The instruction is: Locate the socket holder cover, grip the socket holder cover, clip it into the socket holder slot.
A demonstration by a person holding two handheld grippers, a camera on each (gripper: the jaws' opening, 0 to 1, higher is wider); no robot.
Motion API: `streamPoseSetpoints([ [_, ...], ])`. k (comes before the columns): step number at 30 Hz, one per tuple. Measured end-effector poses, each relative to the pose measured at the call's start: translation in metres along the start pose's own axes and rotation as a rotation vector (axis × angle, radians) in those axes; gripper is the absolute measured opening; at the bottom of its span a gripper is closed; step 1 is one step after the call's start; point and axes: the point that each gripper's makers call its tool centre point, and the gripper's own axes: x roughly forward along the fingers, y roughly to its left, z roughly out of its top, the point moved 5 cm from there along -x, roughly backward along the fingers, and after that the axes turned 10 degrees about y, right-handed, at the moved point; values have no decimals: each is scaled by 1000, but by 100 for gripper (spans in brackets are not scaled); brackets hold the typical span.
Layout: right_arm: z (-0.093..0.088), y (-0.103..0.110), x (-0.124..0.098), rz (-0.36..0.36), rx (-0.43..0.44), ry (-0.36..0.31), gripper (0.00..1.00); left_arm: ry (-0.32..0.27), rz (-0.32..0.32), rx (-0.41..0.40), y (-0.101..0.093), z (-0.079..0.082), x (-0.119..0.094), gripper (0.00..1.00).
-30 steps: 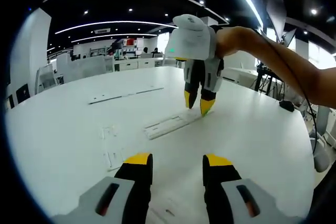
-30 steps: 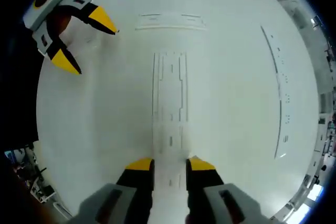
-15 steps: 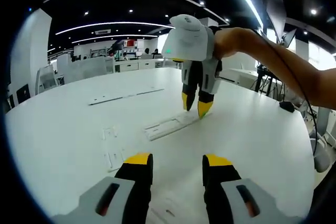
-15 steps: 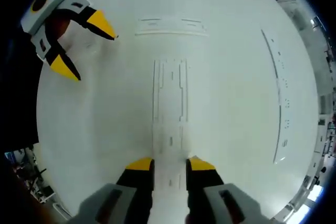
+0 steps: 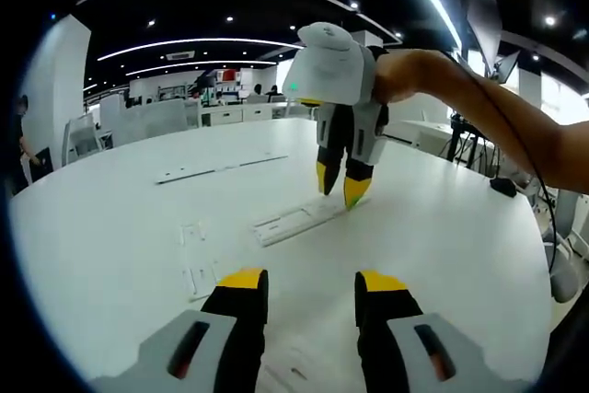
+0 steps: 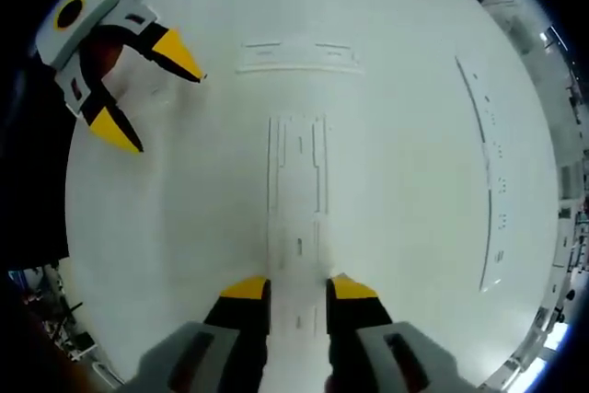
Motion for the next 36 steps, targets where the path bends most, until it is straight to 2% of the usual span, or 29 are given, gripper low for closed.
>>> streamPoseSetpoints([
  [9,7,-1,-1,4,3,-32,25,5,-3,0,-1,0,1,38],
  [36,7,-3,-1,13,28,-86,25,5,-4,-1,1,0,1,38],
])
